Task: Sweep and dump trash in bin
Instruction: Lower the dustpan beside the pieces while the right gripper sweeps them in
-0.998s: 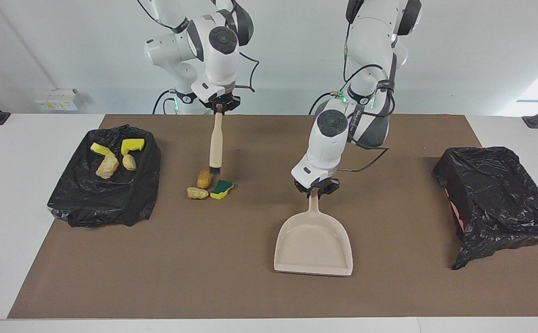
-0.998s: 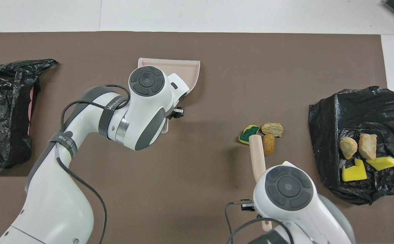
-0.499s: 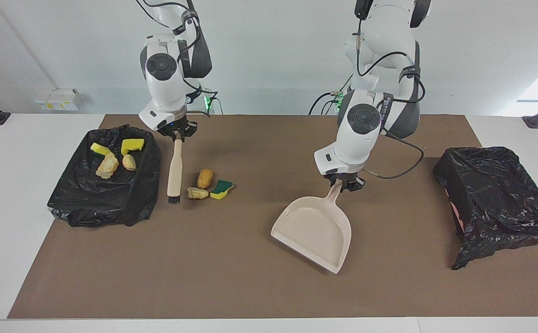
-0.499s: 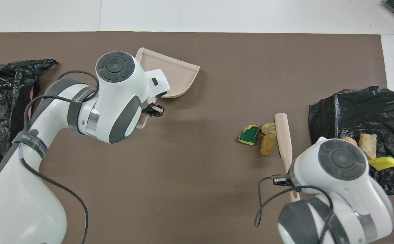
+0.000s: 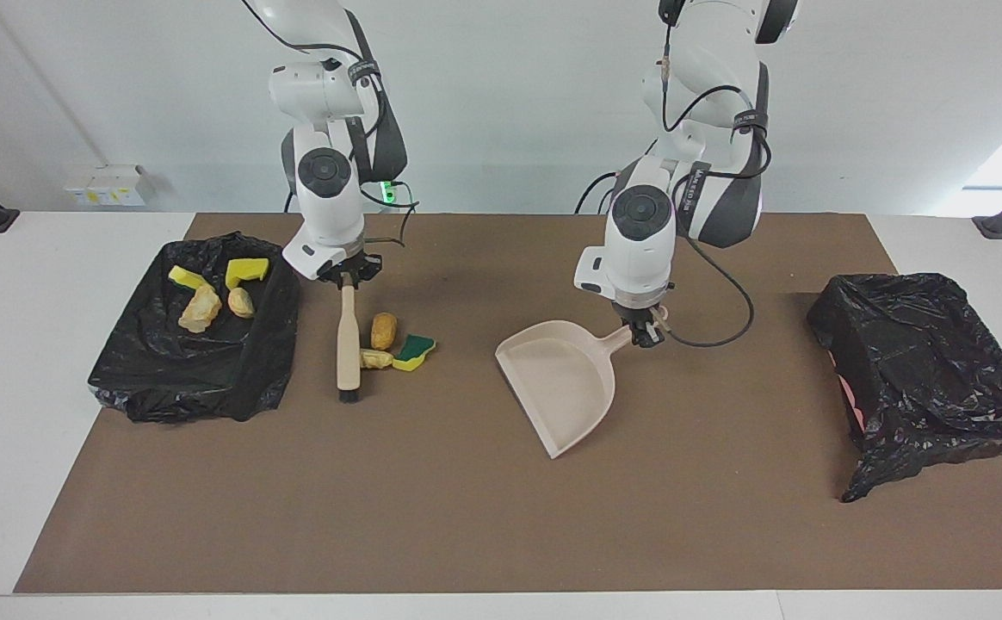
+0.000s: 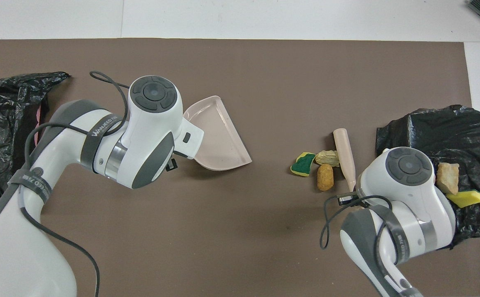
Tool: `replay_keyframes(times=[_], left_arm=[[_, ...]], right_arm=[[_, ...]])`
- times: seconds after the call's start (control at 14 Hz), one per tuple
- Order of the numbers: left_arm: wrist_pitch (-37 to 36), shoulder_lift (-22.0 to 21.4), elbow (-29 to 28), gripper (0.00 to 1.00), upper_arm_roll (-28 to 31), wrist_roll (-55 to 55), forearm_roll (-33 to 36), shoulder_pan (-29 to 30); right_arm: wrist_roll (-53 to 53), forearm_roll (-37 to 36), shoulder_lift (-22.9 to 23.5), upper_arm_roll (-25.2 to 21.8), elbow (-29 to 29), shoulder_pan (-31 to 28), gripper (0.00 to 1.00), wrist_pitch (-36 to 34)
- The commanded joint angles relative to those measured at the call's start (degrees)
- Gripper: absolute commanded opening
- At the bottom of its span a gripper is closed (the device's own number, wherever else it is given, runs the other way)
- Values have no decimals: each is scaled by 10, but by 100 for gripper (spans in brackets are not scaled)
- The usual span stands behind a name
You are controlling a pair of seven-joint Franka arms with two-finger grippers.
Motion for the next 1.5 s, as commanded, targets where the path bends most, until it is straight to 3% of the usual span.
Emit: replay_keyframes(times=[0.0,0.36,0.57,0.78,0.93,1.07,1.28,1.43], left_arm=[[28,-56,-77,0,5,31,26,-45],[98,-121,-196,0,2,33,26,-95],[100,-137,-220,0,2,25,26,-117],[126,-144,-238,0,1,20,26,-117],[140,-148,-248,0,0,4,25,-118],[184,-151,-268,0,0,1,24,-116],[193,-151,-271,0,0,5,22,-109],[186,-152,-271,0,1,21,22,-108]], right_arm=[[10,36,2,4,-3,22,0,1],[12,136,2,4,-2,67,0,7],[26,191,3,4,5,90,0,10],[1,318,20,4,39,113,0,10],[13,358,29,4,64,130,0,10],[27,367,24,3,91,134,0,-3],[51,341,-15,-5,97,119,0,-53],[74,249,-43,-4,96,95,0,-103]])
